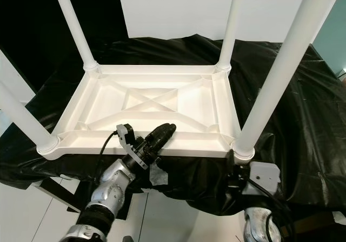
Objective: Building children table
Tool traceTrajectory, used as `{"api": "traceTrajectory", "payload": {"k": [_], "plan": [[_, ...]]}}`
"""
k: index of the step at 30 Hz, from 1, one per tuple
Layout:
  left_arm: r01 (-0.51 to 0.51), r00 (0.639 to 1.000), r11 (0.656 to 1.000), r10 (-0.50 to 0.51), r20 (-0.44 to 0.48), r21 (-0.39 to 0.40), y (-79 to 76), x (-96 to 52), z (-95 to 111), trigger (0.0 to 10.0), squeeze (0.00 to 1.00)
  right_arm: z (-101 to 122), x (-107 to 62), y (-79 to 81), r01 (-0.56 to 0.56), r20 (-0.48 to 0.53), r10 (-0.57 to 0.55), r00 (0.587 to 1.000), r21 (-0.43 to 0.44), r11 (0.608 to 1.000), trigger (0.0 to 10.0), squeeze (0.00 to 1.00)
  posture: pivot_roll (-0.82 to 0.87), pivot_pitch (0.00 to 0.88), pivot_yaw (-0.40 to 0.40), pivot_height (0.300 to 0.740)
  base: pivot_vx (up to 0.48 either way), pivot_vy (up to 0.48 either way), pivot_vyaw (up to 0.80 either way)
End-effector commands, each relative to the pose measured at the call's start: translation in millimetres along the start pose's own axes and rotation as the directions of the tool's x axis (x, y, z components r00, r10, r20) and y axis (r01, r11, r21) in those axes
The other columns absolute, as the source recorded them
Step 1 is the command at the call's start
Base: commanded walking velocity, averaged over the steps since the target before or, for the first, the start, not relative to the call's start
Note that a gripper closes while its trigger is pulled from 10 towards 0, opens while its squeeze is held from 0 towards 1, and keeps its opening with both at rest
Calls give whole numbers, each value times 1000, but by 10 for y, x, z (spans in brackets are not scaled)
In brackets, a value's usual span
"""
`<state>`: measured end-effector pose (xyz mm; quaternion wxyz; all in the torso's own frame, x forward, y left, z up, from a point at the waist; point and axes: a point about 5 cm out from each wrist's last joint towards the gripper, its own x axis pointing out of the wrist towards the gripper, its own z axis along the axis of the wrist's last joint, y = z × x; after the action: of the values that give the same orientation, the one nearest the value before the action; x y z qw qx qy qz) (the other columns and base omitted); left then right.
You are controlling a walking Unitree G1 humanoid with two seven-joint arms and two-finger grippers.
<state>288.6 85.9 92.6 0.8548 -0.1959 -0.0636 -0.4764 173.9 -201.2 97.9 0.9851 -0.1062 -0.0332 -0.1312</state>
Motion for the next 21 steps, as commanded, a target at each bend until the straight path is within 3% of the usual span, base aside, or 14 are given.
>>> {"api": "traceTrajectory", "payload": {"k": [1, 3, 4, 5, 6, 7, 10, 12, 13, 14, 15, 16, 21], "plan": [[41, 998, 999, -40, -54, 6, -26, 12, -30, 10000, 0, -22, -16, -54, 34, -22, -34, 999, -12, 999, 8235, 0, -165, 13, 43, 740, 0, 0, 0], [133, 976, 991, -125, -178, 33, 2, -73, -20, 10000, 0, -30, -35, -75, 49, -27, -49, 998, -10, 999, 7765, 0, -167, 13, 48, 740, 0, 0, 0], [133, 976, 991, -125, -178, 33, 2, -73, -20, 10000, 0, -30, -35, -75, 49, -27, -49, 998, -10, 999, 7765, 0, -167, 13, 48, 740, 0, 0, 0], [174, 961, 984, -162, -223, 35, 13, -107, -1, 10000, 0, -36, -29, -103, 74, -31, -74, 997, -10, 997, 4196, 0, -172, 12, 55, 740, 0, 0, 0], [174, 961, 984, -162, -223, 35, 13, -107, -1, 10000, 0, -36, -29, -103, 74, -31, -74, 997, -10, 997, 4196, 0, -172, 12, 55, 740, 0, 0, 0], [243, 933, 969, -226, -280, 30, 35, -131, 76, 10000, 0, -12, -4, -112, 99, -23, -99, 995, -2, 995, 0, 0, -177, 13, 59, 740, 0, 0, 0], [265, 922, 964, -245, -299, 27, 43, -133, 102, 10000, 0, 0, 4, -99, 96, -19, -96, 995, 3, 995, 0, 0, -177, 13, 59, 740, 0, 0, 0], [321, 841, 947, -284, -461, 1, 60, -196, 0, 10000, 0, 30, 43, 32, 30, -8, -30, 1000, 28, 999, 0, 0, -175, 8, 58, 740, 0, 0, 0], [321, 841, 947, -284, -461, 1, 60, -196, 0, 10000, 0, 30, 43, 32, 30, -8, -30, 1000, 28, 999, 0, 0, -175, 8, 58, 740, 0, 0, 0], [332, 803, 943, -289, -521, -12, 66, -229, -53, 10000, 0, 38, 58, 73, 11, -6, -11, 1000, 36, 999, 0, 0, -175, 8, 58, 740, 0, 0, 0], [332, 803, 943, -289, -521, -12, 66, -229, -53, 10000, 0, 38, 58, 73, 11, -6, -11, 1000, 36, 999, 0, 0, -175, 8, 58, 740, 0, 0, 0], [332, 764, 943, -271, -585, -4, 84, -248, -128, 10000, 0, 52, 100, 119, -16, 2, 16, 1000, 42, 999, 0, 0, -174, 6, 61, 740, 0, 0, 0], [303, 731, 952, -252, -634, -29, 65, -175, -252, 10000, 0, 110, 296, 216, -112, 35, 111, 993, 33, 993, 0, 0, -170, 0, 63, 740, 0, 0, 0]]}}
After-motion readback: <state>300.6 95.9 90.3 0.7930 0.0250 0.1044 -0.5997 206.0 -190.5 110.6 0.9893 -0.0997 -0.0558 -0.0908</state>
